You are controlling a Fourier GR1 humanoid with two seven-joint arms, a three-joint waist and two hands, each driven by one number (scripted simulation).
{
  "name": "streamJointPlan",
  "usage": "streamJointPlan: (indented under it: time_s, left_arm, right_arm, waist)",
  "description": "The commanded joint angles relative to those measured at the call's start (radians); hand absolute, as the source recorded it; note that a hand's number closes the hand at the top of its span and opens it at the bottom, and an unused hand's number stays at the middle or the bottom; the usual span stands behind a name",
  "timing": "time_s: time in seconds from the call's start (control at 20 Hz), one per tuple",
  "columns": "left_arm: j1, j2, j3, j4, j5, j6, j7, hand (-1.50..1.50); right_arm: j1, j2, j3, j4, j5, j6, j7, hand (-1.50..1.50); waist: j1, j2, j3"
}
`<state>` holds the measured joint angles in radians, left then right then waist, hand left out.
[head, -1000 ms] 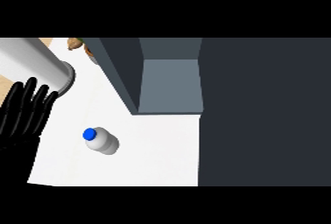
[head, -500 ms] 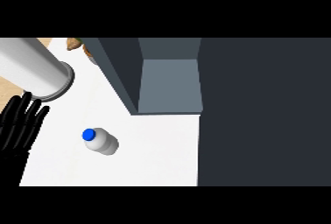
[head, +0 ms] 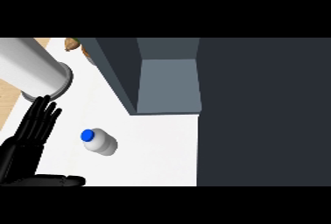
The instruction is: Pick up the bottled water, place it into the cabinet and close the cabinet
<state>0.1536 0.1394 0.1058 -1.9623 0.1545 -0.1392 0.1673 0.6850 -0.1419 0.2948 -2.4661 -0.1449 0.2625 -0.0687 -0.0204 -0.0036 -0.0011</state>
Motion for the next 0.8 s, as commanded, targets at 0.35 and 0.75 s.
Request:
streamJointPlan:
  time_s: [0.35, 0.75]
  left_arm:
    - [-0.068, -0.03, 0.044, 0.491, 0.004, -0.09, -0.257, -1.5]
    - [-0.244, -0.009, 0.078, 0.895, -0.064, -0.114, -0.472, -1.5]
  right_arm:
    - [0.189, -0.049, 0.06, -0.201, 0.064, 0.023, -0.055, -1.5]
    - [0.245, -0.066, 0.044, -0.176, 0.055, 0.026, -0.128, -1.5]
  waist:
    - [-0.013, 0.001, -0.001]
    - [-0.013, 0.004, -0.001]
